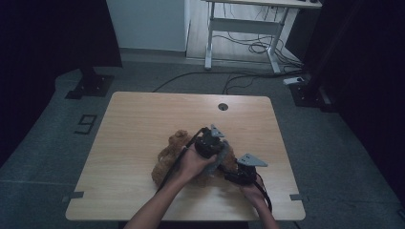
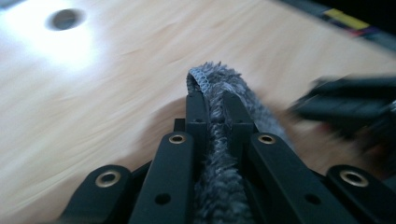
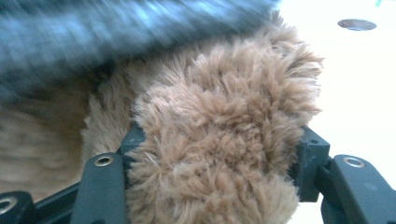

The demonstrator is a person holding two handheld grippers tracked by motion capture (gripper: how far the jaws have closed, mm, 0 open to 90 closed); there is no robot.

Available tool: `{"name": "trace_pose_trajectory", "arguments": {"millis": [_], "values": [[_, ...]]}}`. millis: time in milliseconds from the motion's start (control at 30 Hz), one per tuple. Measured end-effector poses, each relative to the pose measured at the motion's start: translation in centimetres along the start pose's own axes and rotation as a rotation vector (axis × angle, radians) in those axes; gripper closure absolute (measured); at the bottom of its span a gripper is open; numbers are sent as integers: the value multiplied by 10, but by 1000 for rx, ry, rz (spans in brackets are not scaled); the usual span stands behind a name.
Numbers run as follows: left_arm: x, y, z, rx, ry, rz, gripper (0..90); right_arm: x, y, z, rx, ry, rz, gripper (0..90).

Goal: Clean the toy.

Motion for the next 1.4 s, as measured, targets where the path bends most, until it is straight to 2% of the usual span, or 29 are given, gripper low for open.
{"name": "trace_pose_trajectory", "arguments": {"millis": [33,133,233,300,433,533,567,633,700,800,900,967,1167,1267,1333,1367,1400], "values": [[6,-6,10,32,7,2,829,0,0,0,1,-2,1,397],[27,-27,39,144,-4,-42,830,0,0,1,13,-7,3,397],[50,-43,62,185,38,-65,830,0,0,2,20,-11,6,397],[68,-58,81,233,50,-72,830,0,0,1,16,-11,4,398],[83,-81,94,267,89,-74,829,0,0,2,10,-18,4,398],[83,-101,102,279,132,-14,830,0,-1,3,3,-20,4,399],[80,-109,105,298,115,0,830,1,-1,3,2,-20,5,398],[75,-122,106,326,62,-7,830,2,-2,3,7,-17,3,401],[70,-128,101,318,45,-32,831,3,-3,4,7,-16,2,402],[67,-125,99,317,43,-46,831,4,-6,7,17,-22,-22,414],[61,-119,104,333,36,-50,833,0,-4,9,42,-30,-32,436],[57,-114,110,349,45,-58,835,-6,-2,9,62,-37,-43,446],[46,-105,135,399,70,-88,836,-35,11,-10,107,-52,-60,444],[57,-101,141,392,78,-99,834,-43,18,-18,131,-32,-44,437],[72,-92,145,397,71,-144,833,-42,18,-19,144,-12,-44,433],[83,-84,146,400,59,-188,833,-40,17,-20,147,2,-46,429],[88,-76,146,395,49,-206,832,-37,16,-20,152,16,-47,423]]}}
Point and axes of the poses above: each handheld gripper's, and its own axes: x roughly backward along the jaws, y roughly out of its top, z roughly to its left, the point moved 1 cm from there along -x, roughly forward along the jaws, and after that the axes turned 5 degrees about -z, right-handed, at the moved point
